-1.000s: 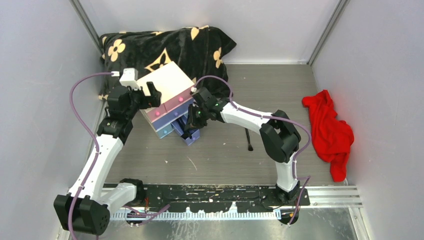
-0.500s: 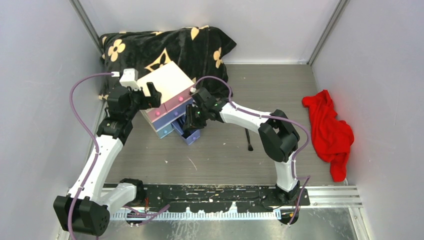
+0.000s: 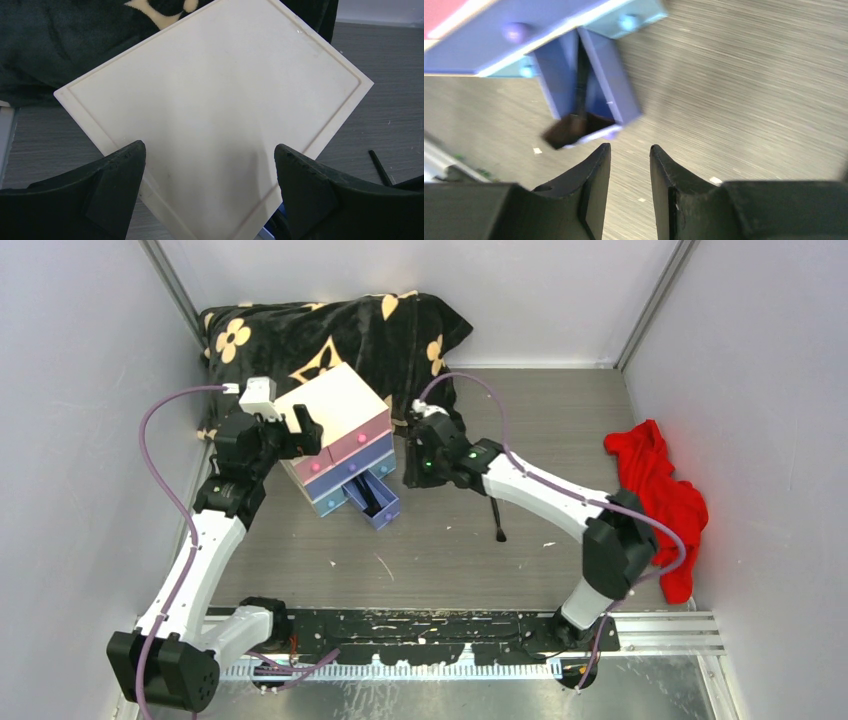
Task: Organize the makeup
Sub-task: Pick up the makeup brush from the center of the board.
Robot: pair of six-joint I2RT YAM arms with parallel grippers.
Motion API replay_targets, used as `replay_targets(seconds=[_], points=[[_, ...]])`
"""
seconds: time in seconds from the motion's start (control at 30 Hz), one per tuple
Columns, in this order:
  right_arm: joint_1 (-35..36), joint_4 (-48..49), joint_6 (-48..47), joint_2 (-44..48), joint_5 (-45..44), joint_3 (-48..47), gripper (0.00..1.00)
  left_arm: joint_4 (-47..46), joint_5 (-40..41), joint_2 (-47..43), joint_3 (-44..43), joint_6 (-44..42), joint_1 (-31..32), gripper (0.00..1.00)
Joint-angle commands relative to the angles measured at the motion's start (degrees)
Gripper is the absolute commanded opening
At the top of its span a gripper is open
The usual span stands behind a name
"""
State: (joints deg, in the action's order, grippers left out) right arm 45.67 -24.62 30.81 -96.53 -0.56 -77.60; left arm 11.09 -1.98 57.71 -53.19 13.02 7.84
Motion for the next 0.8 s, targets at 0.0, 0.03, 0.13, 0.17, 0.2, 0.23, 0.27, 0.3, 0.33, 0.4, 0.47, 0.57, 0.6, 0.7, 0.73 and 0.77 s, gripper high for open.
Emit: replay_targets(seconds=[0.0, 0.03, 0.13, 0.17, 0.2, 0.23, 0.27, 0.3, 0.33, 0.4, 0.47, 0.57, 0.6, 0.7, 0.73, 0.77], points=[[-5.96, -6.74, -2.59, 6.57, -11.05, 9.72, 0.39, 2.93, 0.49, -0.37, 0.71, 0.19, 0.08, 1.0], [-7.74, -6.33, -2.37, 8.13, -10.21, 12.94, 0.39, 2.89, 0.5, -0.4, 0.78, 0.18, 0.08, 1.0], [-10.43, -5.45, -3.2, 13.11, -11.03, 20.7, 0.39, 2.92, 0.56, -0.26, 0.94, 0.17, 0.07, 1.0], [-10.5, -6.45, -4.09, 13.93, -13.39, 21.47, 0.4, 2.8, 0.53, -0.14, 0.93, 0.23, 0.03, 1.0], [-10.56, -7.61, -5.29, 14.36, -15.38, 21.61, 0.4, 2.65, 0.47, -0.08, 0.98, 0.22, 0.07, 1.0], [-10.6, -8.77, -6.51, 14.39, -17.05, 21.46, 0.41, 2.58, 0.42, 0.07, 0.88, 0.17, 0.03, 1.0], [-10.71, -9.96, -7.6, 14.06, -18.62, 21.12, 0.42, 2.56, 0.39, 0.18, 0.76, 0.19, 0.07, 1.0], [-10.86, -11.01, -8.58, 13.55, -19.86, 20.69, 0.43, 2.58, 0.33, 0.2, 0.61, 0.3, 0.12, 1.0], [-11.05, -11.55, -9.57, 12.92, -20.44, 20.39, 0.43, 2.49, 0.23, 0.21, 0.55, 0.33, 0.08, 1.0], [-11.23, -11.74, -10.83, 11.93, -20.36, 20.23, 0.44, 2.48, 0.23, 0.14, 0.54, 0.37, 0.07, 1.0], [-11.23, -11.17, -11.24, 11.22, -20.56, 20.57, 0.44, 2.42, 0.46, 0.05, 0.73, 0.23, 0.05, 1.0], [-11.37, -10.38, -11.47, 10.14, -22.09, 21.21, 0.45, 2.38, 0.64, -0.06, 0.99, 0.09, 0.07, 1.0], [-11.65, -9.88, -11.56, 9.79, -22.08, 21.62, 0.45, 2.32, 0.59, -0.06, 1.17, 0.02, 0.05, 1.0], [-12.62, -8.04, -12.0, 8.91, -20.82, 23.01, 0.45, 1.98, 0.65, 0.06, 1.33, 0.13, 0.07, 1.0], [-12.9, -7.35, -12.08, 8.72, -20.16, 23.45, 0.45, 1.98, 0.59, 0.05, 1.36, 0.11, 0.09, 1.0], [-13.02, -6.78, -12.09, 8.54, -19.36, 23.89, 0.44, 1.93, 0.6, 0.07, 1.38, 0.15, 0.13, 1.0]])
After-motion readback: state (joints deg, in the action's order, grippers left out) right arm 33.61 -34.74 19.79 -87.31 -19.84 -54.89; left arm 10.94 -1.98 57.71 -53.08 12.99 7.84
